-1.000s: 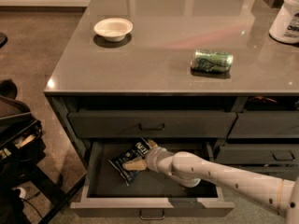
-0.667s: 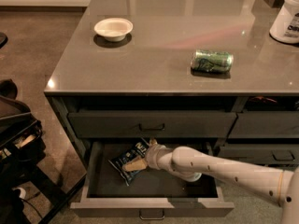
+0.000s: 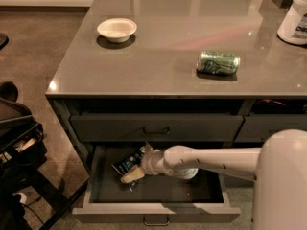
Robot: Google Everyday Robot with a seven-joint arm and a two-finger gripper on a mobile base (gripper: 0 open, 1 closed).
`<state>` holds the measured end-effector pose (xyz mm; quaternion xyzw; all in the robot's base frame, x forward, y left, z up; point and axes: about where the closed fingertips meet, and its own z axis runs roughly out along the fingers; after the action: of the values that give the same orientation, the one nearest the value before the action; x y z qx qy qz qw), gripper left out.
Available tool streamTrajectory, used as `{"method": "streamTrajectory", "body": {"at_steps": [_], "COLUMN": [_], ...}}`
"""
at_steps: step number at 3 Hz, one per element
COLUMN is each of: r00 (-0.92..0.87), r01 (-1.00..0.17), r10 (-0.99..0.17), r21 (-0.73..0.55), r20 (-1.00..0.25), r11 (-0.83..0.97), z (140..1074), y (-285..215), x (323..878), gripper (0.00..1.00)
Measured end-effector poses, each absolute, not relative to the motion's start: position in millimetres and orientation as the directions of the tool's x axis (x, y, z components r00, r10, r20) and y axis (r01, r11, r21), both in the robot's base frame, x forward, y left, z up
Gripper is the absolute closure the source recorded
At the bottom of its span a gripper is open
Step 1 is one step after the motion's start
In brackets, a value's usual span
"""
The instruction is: Pick blue chip bag from middle drawer and place on counter
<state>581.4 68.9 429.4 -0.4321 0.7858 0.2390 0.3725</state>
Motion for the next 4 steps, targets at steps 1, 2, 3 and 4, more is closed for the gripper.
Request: {"method": "streamTrajectory", "body": {"at_steps": [1,2,3,4], "r00": [-0.385,-0.417,-0.442,-0.464], "r01": [-0.847,-0.821,-0.805,-0.790], "r10": [-0.501,-0.478,-0.464,-0.456], "r21": [0.081,0.094,0.112,0.122], "r20": [-0.775,-0.773,-0.768,-0.759], "r11": [0.525,0.563,0.583,0.601], "z": [414.4,400.6,386.8,372.0], "y": [79.1,85.1,92.1,97.5], "x": [572.6,568.9,568.5,566.6], "gripper": [0.00,0.00,0.00,0.00]}}
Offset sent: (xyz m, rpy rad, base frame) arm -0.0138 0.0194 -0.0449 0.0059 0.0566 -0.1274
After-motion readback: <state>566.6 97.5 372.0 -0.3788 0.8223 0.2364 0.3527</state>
